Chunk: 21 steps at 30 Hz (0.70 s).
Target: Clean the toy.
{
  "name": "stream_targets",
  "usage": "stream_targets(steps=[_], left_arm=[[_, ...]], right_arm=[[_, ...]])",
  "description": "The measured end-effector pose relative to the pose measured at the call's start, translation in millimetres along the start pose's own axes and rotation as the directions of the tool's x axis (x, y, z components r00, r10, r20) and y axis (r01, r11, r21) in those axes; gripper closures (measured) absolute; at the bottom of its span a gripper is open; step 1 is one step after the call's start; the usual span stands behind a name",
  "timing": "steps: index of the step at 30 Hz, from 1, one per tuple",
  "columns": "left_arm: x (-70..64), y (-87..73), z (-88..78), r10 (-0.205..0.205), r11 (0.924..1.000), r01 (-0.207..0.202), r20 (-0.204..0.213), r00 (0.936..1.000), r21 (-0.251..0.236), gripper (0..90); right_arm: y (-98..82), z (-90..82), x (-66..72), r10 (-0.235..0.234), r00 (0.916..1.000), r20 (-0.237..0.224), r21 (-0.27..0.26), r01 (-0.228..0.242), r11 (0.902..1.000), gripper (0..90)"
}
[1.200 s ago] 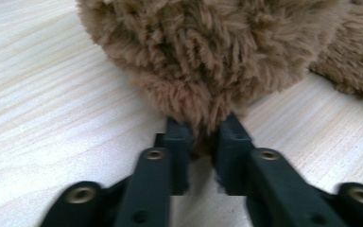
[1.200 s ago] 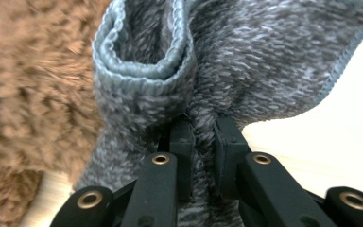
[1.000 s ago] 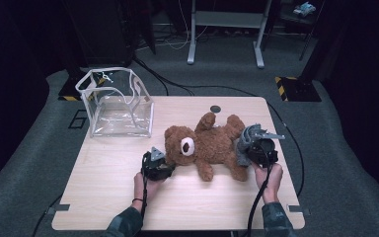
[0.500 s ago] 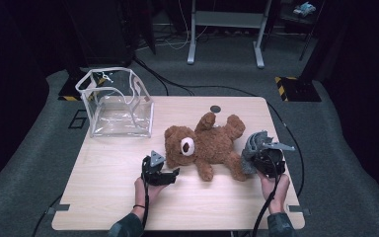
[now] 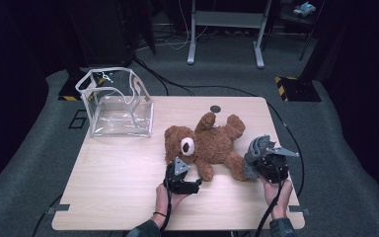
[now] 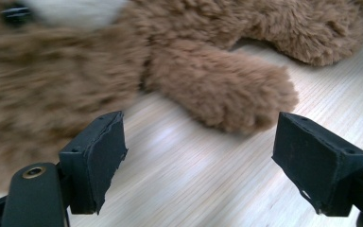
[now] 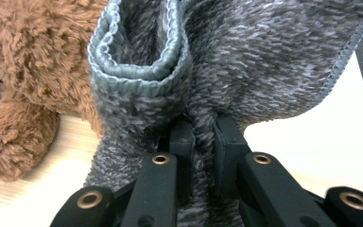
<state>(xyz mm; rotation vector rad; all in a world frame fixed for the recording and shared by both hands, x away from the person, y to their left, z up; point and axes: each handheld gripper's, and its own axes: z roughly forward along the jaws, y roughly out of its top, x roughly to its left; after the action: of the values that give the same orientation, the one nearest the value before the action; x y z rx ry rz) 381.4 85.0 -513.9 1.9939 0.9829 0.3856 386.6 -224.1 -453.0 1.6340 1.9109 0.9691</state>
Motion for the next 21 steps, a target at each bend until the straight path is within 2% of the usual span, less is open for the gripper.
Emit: stream_targets(steps=[5, 8, 10, 14, 17, 19, 20, 21], left_arm=[[-13.6, 7.5, 15.6, 0.016, 0.9997, -0.016, -0.013, 0.9998, 0.016, 17.5], [-18.4, 10.6, 24.7, 0.016, 0.9993, -0.014, -0.049, 0.9987, 0.035, 18.4], [-20.0, 11.6, 30.7, -0.005, 0.9990, 0.008, -0.065, 0.9979, 0.044, 20.0], [-24.8, 12.4, 39.8, 0.012, 0.9983, -0.006, -0.096, 0.9953, 0.058, 23.8], [-23.9, 12.2, 40.6, -0.002, 0.9991, 0.006, -0.100, 0.9950, 0.041, 39.6], [-19.6, 12.5, 38.8, -0.017, 0.9993, 0.020, -0.091, 0.9957, 0.030, 51.4], [-17.8, 13.2, 37.3, -0.010, 0.9995, 0.013, -0.090, 0.9959, 0.028, 57.9], [-16.8, 13.8, 36.6, -0.016, 0.9996, 0.018, -0.081, 0.9966, 0.023, 61.2]], right_arm=[[-2.6, 1.1, -0.6, 0.002, 1.0000, -0.004, 0.001, -0.002, 1.0000, 80.9], [-4.4, 2.7, -1.0, 0.004, 1.0000, -0.007, 0.004, -0.004, 1.0000, 80.9], [-5.7, 3.3, -1.3, 0.007, 0.9999, -0.008, 0.005, -0.007, 1.0000, 80.9], [-9.5, 5.4, -3.3, 0.011, 0.9999, -0.006, 0.010, -0.011, 0.9999, 80.9], [-12.1, 5.6, -3.6, 0.017, 0.9998, -0.010, 0.011, -0.017, 0.9998, 80.9], [-13.9, 5.2, -4.4, 0.021, 0.9997, -0.011, 0.007, -0.020, 0.9998, 80.9], [-15.0, 5.1, -4.7, 0.025, 0.9997, -0.008, 0.010, -0.025, 0.9997, 80.9], [-15.7, 5.2, -5.6, 0.023, 0.9997, -0.008, 0.009, -0.023, 0.9997, 80.9]])
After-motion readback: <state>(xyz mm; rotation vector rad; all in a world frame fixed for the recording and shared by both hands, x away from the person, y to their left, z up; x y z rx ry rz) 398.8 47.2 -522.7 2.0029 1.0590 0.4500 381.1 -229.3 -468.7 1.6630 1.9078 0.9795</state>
